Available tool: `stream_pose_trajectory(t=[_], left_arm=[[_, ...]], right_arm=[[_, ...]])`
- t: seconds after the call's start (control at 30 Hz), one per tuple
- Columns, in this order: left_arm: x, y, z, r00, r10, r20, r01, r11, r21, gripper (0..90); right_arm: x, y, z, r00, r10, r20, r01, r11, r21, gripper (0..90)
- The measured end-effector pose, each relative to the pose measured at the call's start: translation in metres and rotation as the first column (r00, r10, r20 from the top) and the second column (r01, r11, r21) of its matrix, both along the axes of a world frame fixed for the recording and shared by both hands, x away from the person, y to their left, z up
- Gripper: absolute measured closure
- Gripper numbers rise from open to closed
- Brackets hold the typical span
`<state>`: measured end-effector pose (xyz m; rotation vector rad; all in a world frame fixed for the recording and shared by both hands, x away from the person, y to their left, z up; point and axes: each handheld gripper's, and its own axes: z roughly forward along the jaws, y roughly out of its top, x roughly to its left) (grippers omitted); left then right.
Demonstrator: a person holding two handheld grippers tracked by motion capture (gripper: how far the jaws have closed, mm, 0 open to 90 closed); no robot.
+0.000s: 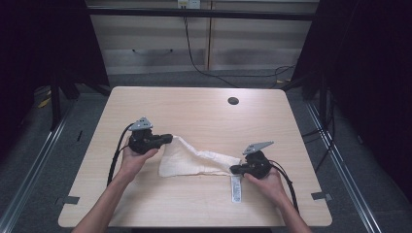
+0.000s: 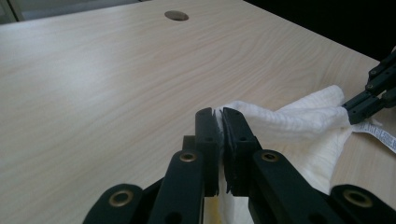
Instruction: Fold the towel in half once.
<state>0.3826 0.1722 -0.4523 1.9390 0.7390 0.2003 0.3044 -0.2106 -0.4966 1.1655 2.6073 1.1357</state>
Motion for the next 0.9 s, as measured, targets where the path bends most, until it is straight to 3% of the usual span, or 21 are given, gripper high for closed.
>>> stream_pose_trajectory(t=[0.07, 0.23, 0.33, 0.5, 0.63, 0.9], left_arm=[[-0.001, -0.005, 0.007, 0.9997, -0.02, 0.016, 0.02, 0.9998, -0.007, 85.8], [-0.018, -0.016, 0.01, 0.9938, -0.103, 0.042, 0.102, 0.9947, 0.01, 85.7], [-0.029, -0.018, 0.006, 0.9847, -0.169, 0.044, 0.165, 0.9837, 0.071, 85.6], [-0.04, -0.008, 0.002, 0.9824, -0.184, 0.034, 0.18, 0.9794, 0.092, 85.6], [-0.054, -0.004, -0.008, 0.977, -0.213, 0.012, 0.209, 0.967, 0.146, 85.4], [-0.079, -0.006, -0.027, 0.9618, -0.271, -0.038, 0.273, 0.9424, 0.193, 85.4]], right_arm=[[0.003, -0.004, 0.003, 0.9995, -0.031, 0.003, 0.031, 0.999, -0.043, 88.3], [0.005, -0.013, 0.001, 0.9976, -0.069, 0.005, 0.07, 0.997, -0.03, 88.3], [0.003, -0.013, 0.0, 0.9967, -0.08, 0.011, 0.081, 0.997, -0.02, 88.4], [0.003, -0.013, 0.0, 0.9964, -0.084, 0.014, 0.084, 0.996, -0.015, 88.3], [0.003, -0.013, -0.001, 0.9964, -0.083, 0.016, 0.083, 0.997, -0.006, 88.3], [0.002, -0.012, -0.001, 0.9961, -0.086, 0.015, 0.087, 0.996, -0.009, 88.4]])
